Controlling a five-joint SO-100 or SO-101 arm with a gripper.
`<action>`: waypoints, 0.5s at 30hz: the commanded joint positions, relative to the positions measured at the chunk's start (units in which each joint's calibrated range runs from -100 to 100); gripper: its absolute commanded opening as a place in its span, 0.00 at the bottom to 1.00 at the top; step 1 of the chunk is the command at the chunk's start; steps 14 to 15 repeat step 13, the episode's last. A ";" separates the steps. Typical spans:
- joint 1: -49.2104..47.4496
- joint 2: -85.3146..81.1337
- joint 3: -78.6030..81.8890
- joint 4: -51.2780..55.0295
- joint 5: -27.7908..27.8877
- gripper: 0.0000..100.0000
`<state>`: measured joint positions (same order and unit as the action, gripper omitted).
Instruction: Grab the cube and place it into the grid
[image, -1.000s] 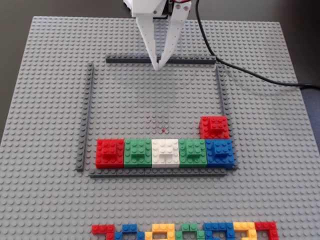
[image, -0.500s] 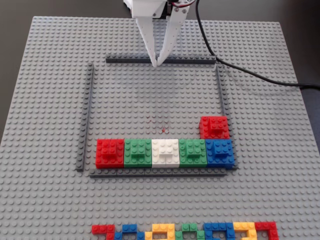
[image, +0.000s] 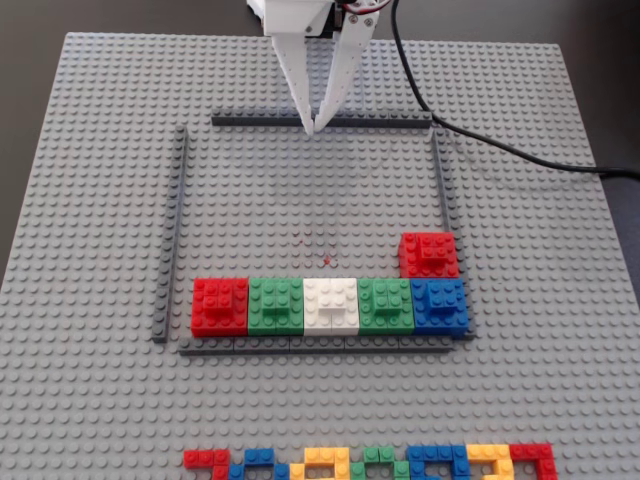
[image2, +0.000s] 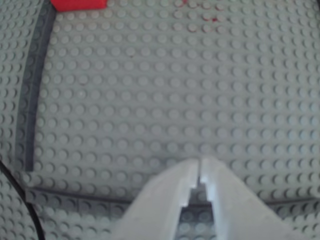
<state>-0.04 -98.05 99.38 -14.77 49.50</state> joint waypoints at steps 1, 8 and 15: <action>0.66 -1.95 0.53 -1.25 -0.29 0.00; 0.66 -1.95 0.53 -1.35 -0.10 0.00; 0.66 -1.95 0.53 -1.25 -0.15 0.00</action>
